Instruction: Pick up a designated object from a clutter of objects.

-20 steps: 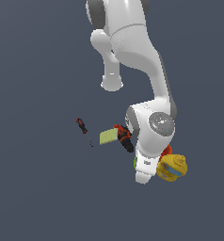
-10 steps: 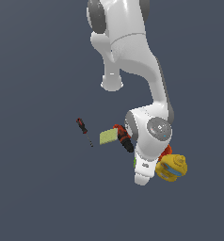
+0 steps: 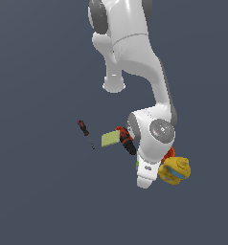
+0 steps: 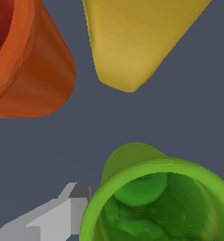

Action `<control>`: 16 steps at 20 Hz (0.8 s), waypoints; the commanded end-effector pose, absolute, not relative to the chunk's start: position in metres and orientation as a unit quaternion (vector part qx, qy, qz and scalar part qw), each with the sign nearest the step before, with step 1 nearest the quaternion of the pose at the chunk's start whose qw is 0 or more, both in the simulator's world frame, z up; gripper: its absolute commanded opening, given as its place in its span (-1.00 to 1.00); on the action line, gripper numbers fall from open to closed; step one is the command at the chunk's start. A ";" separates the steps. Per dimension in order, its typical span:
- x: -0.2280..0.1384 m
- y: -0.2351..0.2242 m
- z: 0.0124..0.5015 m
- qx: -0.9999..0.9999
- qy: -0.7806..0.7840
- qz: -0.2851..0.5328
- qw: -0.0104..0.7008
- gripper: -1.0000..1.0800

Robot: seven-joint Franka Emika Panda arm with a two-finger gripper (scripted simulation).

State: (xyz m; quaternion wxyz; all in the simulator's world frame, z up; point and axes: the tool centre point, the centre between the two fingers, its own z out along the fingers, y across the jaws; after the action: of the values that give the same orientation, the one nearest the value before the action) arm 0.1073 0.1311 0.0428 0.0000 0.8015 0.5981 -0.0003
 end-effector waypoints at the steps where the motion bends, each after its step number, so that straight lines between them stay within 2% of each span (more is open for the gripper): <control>1: 0.107 0.131 0.045 0.801 0.598 0.000 0.000 -1.00; 9: 0.102 0.126 0.074 0.801 0.598 0.000 0.000 -1.00; 16: 0.091 0.118 0.130 0.801 0.598 0.000 0.001 -1.00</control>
State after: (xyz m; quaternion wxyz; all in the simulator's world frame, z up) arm 0.0933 0.1201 0.1147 -0.0001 0.8013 0.5983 -0.0014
